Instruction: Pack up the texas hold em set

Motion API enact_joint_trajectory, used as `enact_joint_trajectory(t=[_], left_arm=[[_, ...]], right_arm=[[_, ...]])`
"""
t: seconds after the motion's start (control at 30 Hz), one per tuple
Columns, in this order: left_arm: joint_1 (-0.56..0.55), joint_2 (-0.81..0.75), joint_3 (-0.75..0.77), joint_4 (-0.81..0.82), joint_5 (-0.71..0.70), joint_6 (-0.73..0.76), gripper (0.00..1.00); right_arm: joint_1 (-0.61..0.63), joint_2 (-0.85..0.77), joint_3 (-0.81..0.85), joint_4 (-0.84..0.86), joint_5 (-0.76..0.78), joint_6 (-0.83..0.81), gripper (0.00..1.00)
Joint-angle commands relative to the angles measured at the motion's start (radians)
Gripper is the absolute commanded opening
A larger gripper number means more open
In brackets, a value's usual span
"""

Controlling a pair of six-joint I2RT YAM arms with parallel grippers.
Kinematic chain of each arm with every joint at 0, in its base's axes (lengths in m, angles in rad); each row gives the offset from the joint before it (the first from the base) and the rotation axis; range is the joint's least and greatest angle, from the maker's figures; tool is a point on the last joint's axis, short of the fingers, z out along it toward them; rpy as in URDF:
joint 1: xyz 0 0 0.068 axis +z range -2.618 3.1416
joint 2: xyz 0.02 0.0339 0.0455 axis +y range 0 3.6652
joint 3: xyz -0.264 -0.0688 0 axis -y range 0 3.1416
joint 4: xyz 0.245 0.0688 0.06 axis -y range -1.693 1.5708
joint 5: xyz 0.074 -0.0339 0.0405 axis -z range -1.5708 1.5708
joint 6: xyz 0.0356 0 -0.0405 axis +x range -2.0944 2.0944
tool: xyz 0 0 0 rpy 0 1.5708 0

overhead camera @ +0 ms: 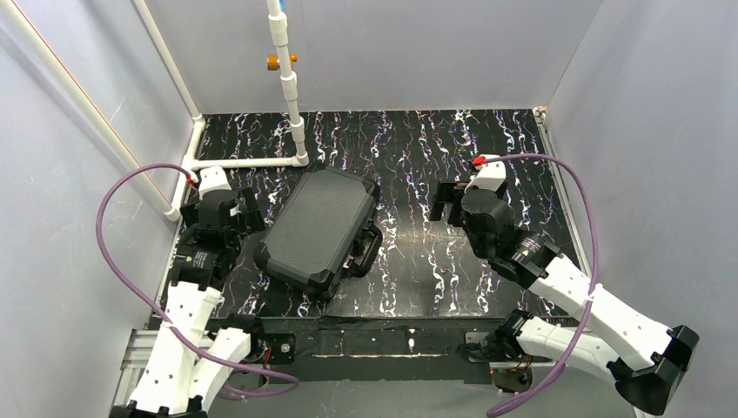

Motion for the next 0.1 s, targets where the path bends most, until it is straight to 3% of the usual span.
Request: enact_joint_trajectory(t=[0.0, 0.07], left_arm=[[0.004, -0.022, -0.014, 0.000, 0.008, -0.007, 0.98], [0.004, -0.028, -0.017, 0.001, 0.007, -0.005, 0.98]], right_arm=[[0.002, 0.005, -0.001, 0.051, -0.013, 0.006, 0.98], [0.002, 0.010, 0.003, 0.049, -0.008, 0.009, 0.98]])
